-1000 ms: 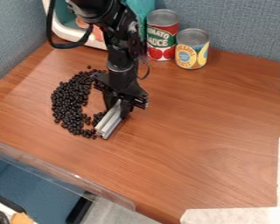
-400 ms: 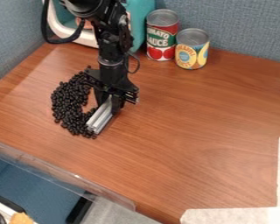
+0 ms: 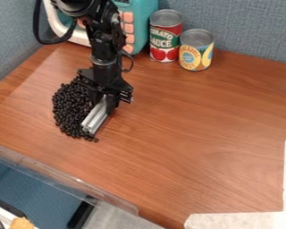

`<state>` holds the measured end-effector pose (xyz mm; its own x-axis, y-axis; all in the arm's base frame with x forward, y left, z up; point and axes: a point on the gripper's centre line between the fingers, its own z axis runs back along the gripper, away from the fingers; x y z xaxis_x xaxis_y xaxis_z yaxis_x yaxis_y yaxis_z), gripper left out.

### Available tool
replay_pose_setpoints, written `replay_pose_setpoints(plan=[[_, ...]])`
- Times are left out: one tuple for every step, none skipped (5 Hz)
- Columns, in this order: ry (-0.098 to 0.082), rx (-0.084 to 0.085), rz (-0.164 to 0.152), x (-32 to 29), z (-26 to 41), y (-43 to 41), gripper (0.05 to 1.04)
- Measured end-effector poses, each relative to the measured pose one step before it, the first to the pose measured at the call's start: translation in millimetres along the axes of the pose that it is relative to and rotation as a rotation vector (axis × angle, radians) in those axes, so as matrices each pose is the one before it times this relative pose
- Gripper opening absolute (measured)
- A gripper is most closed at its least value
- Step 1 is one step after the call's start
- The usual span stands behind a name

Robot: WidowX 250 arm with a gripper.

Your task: Sweep into pile

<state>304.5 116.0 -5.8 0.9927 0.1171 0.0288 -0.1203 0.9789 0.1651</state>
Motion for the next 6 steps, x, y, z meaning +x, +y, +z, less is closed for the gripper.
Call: replay_pose_setpoints(plan=[[0.0001, -0.0219, 0.029, -6.09, 7.4, -0.4, 0.371], [-0.0366, -0.0024, 0.0196, 0.97, 16.26, -0.24, 0.371], [-0.0103, -0.0169, 0.0002, -3.71, 5.93, -5.41, 0.371], [-0.0343, -0.0249, -0.026, -4.57, 12.49, -12.76, 0.371], [0.0125, -0.0197, -0.0699, -15.98, -3.17, -19.36, 0.371], [0.0063, -0.0226, -0.0636, -15.01, -7.27, -8.05, 0.371]])
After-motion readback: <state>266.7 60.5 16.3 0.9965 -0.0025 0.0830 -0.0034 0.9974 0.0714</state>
